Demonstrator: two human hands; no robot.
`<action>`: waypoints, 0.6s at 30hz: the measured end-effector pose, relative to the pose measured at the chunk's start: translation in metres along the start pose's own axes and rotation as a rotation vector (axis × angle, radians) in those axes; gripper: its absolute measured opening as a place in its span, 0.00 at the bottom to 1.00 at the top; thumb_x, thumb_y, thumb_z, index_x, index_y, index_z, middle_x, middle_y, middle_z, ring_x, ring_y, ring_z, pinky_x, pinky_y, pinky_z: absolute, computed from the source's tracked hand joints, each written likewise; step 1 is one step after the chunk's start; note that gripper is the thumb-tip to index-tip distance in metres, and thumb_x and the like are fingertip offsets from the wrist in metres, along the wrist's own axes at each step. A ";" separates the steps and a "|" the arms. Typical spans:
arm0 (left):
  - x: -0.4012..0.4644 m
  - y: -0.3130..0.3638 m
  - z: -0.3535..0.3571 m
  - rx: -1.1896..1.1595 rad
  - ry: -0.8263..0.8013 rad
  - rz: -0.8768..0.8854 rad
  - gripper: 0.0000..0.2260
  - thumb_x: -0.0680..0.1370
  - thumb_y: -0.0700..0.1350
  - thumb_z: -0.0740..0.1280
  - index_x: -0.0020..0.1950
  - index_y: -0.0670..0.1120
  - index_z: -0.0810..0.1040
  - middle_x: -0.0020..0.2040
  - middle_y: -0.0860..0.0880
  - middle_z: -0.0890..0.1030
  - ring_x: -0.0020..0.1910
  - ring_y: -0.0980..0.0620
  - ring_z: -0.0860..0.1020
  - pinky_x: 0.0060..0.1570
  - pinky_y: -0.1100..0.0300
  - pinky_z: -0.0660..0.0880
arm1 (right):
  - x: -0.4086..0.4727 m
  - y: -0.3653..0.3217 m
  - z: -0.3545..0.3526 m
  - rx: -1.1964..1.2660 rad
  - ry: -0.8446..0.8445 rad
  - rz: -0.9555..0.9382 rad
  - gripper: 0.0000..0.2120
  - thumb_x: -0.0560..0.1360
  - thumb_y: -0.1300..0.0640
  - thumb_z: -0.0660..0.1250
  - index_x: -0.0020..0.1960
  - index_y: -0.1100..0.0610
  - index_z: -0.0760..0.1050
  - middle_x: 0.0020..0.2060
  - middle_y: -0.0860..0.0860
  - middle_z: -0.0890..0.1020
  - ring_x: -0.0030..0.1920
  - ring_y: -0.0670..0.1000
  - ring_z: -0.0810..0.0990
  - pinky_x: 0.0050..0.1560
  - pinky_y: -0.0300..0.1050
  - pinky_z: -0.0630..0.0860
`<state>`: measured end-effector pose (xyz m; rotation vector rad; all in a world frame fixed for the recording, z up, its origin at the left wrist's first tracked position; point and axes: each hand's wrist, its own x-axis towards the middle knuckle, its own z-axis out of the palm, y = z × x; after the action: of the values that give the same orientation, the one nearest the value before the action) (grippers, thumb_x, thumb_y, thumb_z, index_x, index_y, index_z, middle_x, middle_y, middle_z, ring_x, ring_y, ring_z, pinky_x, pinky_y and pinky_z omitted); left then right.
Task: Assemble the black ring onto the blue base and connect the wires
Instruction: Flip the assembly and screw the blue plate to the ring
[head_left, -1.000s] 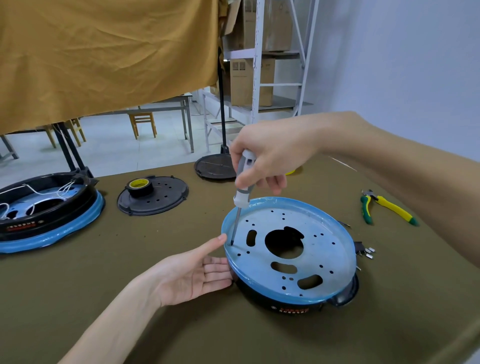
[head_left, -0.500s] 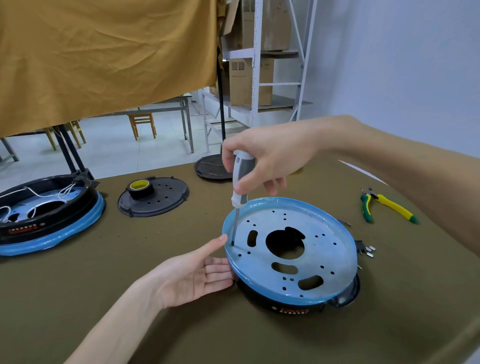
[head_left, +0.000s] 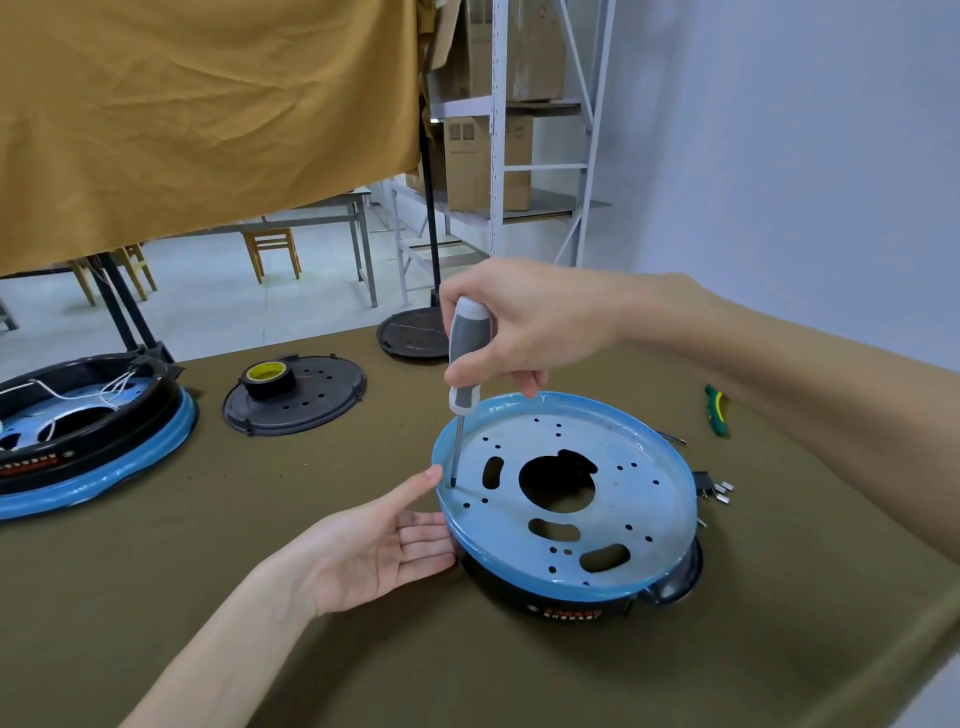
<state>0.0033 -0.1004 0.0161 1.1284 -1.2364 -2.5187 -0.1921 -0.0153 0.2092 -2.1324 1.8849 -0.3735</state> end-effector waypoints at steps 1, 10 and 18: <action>0.000 0.000 0.001 0.001 0.002 0.000 0.36 0.70 0.57 0.78 0.67 0.32 0.75 0.62 0.36 0.84 0.61 0.42 0.84 0.60 0.50 0.81 | 0.000 0.000 0.002 -0.035 0.020 0.010 0.14 0.77 0.49 0.74 0.48 0.56 0.72 0.33 0.55 0.86 0.26 0.54 0.83 0.27 0.43 0.78; -0.001 -0.001 0.002 0.007 0.013 0.016 0.37 0.70 0.57 0.78 0.68 0.32 0.75 0.62 0.37 0.84 0.61 0.42 0.84 0.63 0.50 0.81 | 0.002 -0.006 -0.002 -0.035 0.001 0.016 0.12 0.76 0.50 0.75 0.49 0.55 0.74 0.39 0.53 0.87 0.30 0.52 0.85 0.30 0.45 0.81; -0.004 0.000 0.004 -0.006 0.017 0.018 0.37 0.69 0.57 0.78 0.67 0.32 0.75 0.61 0.36 0.84 0.60 0.42 0.84 0.59 0.50 0.82 | 0.003 0.001 0.007 -0.055 0.067 -0.010 0.15 0.77 0.47 0.73 0.47 0.57 0.75 0.30 0.54 0.85 0.28 0.53 0.84 0.30 0.44 0.81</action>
<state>0.0034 -0.0963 0.0194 1.1300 -1.2288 -2.4934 -0.1900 -0.0184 0.2026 -2.1913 1.9423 -0.4044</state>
